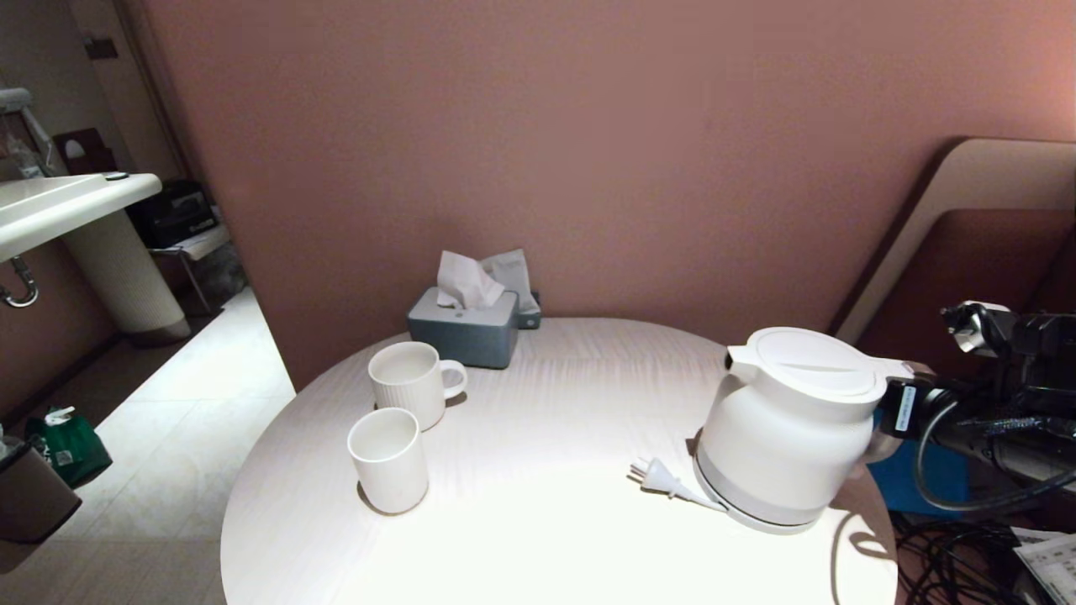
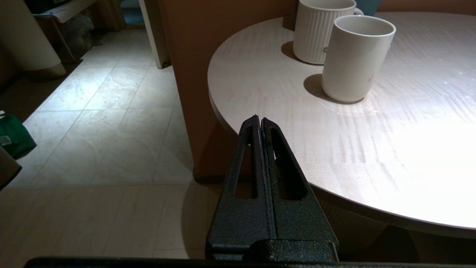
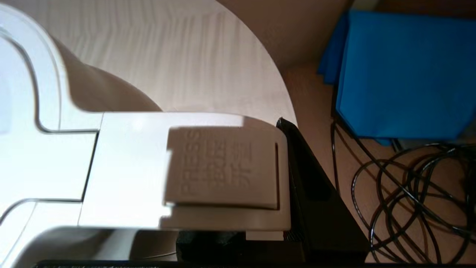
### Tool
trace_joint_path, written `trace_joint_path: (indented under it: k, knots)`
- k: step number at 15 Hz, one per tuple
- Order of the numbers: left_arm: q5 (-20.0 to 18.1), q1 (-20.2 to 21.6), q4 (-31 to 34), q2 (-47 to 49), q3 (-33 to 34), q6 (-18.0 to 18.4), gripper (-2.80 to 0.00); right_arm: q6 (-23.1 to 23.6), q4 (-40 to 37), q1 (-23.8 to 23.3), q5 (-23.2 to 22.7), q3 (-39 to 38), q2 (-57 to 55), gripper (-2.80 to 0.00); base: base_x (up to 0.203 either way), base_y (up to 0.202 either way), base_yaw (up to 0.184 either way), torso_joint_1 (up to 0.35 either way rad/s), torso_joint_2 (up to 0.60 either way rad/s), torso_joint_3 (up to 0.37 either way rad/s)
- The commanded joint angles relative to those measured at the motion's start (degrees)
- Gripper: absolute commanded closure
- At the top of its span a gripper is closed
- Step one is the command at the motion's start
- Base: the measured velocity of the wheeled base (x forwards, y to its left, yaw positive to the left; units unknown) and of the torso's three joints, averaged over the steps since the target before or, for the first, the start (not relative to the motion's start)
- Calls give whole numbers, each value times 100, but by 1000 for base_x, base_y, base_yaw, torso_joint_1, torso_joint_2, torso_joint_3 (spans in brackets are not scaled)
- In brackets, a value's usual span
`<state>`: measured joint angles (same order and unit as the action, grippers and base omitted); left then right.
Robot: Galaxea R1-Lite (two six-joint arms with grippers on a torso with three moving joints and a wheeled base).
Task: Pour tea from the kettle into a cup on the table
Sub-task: Put down the kettle on the table
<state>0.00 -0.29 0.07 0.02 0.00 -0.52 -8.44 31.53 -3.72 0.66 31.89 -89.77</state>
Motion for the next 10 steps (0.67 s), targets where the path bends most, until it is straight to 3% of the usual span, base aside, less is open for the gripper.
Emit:
trace_joint_path:
  k: [1, 9, 10]
  knots:
    - [0, 3, 1, 6, 0, -9, 0, -9, 9, -6, -4, -102, 19, 0, 0, 0, 0, 0, 0, 0]
    - [0, 3, 1, 6, 0, -9, 0, 150, 11, 3, -4, -25, 76, 0, 0, 0, 0, 0, 0, 0]
    - [0, 3, 1, 6, 0, -5, 0, 171, 11, 3, -4, -20, 79, -280, 0, 0, 0, 0, 0, 0]
